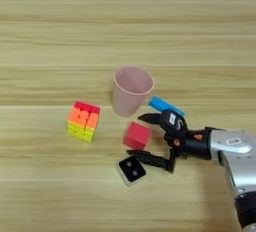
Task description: Move the objects on the table
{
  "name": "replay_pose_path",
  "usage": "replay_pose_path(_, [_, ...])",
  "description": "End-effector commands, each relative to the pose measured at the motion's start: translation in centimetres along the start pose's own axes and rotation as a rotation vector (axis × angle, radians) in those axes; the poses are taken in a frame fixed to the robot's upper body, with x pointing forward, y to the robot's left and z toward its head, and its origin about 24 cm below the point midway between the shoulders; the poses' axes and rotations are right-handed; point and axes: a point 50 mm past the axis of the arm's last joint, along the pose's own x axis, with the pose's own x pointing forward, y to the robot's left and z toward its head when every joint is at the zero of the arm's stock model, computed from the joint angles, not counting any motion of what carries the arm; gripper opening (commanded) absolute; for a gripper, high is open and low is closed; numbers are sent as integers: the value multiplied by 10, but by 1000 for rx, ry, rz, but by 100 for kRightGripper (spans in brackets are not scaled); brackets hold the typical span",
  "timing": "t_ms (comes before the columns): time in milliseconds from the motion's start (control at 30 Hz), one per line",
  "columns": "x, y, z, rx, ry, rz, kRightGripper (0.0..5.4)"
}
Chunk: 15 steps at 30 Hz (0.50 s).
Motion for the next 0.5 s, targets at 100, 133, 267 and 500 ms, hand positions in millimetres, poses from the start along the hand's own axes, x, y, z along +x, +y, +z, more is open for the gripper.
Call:
replay_pose_path(100, [-18,-24,33,-126,-47,-102,537])
replay_pose_path(133, [-20,-24,33,-126,-49,-106,537])
replay_pose_path(267, [-25,-28,37,-128,-64,-125,537])
replay_pose_path(500, [-34,-33,49,-130,-119,-143,537])
